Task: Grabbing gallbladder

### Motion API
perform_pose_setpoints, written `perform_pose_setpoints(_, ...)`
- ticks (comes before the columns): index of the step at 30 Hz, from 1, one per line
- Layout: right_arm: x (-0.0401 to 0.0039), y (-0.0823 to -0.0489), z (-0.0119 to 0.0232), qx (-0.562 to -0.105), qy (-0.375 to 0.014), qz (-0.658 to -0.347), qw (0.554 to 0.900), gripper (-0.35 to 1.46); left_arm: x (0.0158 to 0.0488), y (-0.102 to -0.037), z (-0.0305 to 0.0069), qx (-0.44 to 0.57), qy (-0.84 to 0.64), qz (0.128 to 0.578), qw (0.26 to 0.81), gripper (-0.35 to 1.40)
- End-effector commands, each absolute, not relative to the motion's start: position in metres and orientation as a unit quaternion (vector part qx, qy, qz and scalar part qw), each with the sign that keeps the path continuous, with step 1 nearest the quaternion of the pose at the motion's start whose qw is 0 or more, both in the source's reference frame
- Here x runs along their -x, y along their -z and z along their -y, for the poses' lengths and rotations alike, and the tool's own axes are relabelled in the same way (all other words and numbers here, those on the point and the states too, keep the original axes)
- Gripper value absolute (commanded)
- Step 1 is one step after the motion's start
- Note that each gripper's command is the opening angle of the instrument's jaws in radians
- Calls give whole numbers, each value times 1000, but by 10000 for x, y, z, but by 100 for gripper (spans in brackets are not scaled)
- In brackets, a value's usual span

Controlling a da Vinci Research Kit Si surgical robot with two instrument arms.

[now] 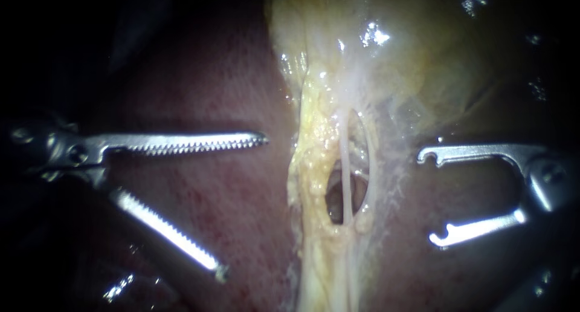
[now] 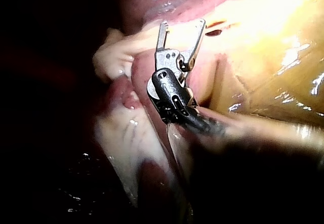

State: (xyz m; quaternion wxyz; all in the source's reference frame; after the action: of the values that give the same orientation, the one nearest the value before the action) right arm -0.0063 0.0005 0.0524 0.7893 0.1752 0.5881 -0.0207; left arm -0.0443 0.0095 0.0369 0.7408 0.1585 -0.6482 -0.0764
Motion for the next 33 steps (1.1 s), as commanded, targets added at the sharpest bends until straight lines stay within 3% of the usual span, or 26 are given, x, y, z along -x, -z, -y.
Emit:
perform_pose_setpoints(1, 64, -524, -5, -175, 21, -588, 789, 59, 441, -369, -95, -159, 75, 649, 740, 121)
perform_pose_setpoints(13, 64, -524, -5, -175, 21, -588, 789, 59, 433, -358, -93, -155, 123, 627, 753, 115)
perform_pose_setpoints(18, 64, -525, -6, -175, 21, -588, 789, 59, 433, -360, -97, -174, 158, 598, 766, 96)
perform_pose_setpoints(33, 64, -525, -6, -175, 21, -588, 789, 59, 460, -395, -112, -233, 283, 511, 777, 66)
